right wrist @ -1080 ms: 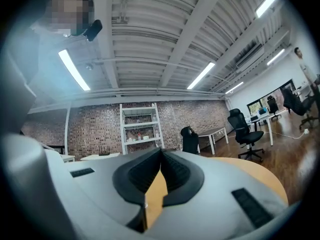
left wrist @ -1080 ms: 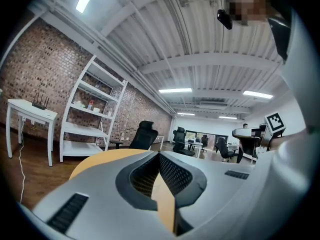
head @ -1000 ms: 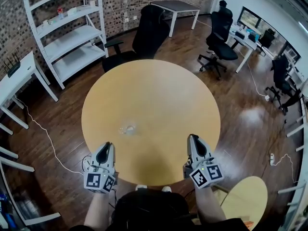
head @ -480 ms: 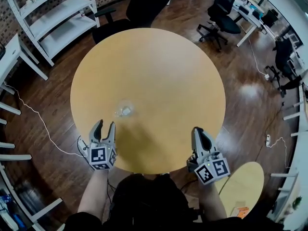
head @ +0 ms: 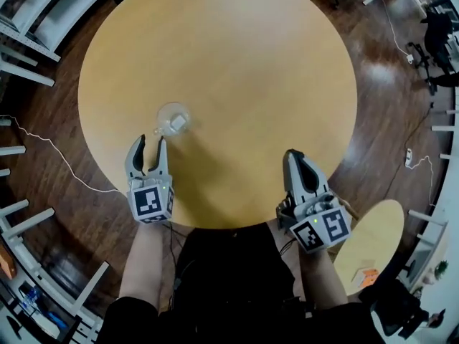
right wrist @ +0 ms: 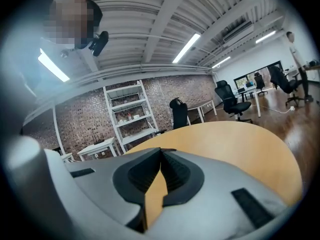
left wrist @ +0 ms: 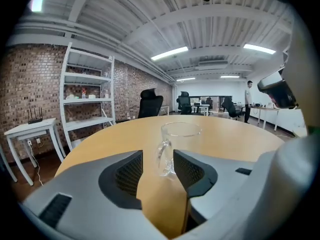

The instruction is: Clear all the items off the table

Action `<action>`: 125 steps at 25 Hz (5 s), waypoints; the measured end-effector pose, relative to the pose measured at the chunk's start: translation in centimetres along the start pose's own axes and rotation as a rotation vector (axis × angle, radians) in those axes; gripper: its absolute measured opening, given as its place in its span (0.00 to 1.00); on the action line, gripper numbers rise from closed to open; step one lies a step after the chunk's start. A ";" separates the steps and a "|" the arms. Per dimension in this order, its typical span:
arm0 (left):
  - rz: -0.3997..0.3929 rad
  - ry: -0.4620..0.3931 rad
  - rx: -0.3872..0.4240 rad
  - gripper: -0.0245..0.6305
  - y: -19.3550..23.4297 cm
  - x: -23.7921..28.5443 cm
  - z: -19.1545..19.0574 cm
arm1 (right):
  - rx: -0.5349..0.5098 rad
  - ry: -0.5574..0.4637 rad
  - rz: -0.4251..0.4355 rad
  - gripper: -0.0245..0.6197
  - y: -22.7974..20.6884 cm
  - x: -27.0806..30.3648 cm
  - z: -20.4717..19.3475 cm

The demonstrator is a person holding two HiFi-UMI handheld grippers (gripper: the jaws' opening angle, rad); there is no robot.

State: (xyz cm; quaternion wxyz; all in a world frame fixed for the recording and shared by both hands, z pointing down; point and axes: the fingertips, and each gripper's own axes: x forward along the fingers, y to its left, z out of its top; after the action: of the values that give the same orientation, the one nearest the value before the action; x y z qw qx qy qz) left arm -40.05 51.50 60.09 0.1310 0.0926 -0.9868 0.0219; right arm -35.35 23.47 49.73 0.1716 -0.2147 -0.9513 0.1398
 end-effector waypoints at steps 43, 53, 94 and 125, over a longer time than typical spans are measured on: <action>-0.041 -0.316 -0.109 0.04 -0.2 -1.5 13.0 | 0.004 -0.095 -0.002 0.05 -1.0 -7.3 1.2; -0.319 -0.409 -0.130 0.04 -12.6 -3.8 19.6 | -0.062 -0.252 -0.150 0.05 -3.5 -17.0 4.9; -1.623 -0.189 -0.002 0.04 -87.2 -27.5 12.5 | 0.243 -0.691 -1.299 0.05 -20.5 -80.8 -9.5; -1.697 -0.030 0.283 0.04 -99.9 -23.3 -5.7 | 0.417 -0.392 -1.278 0.05 -29.9 -72.1 -17.5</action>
State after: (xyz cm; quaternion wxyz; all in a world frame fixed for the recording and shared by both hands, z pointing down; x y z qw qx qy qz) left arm 2.31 -42.08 61.41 0.0773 0.8147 -0.5735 0.0383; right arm 21.85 -32.01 56.42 0.0832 0.4534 -0.8578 0.2273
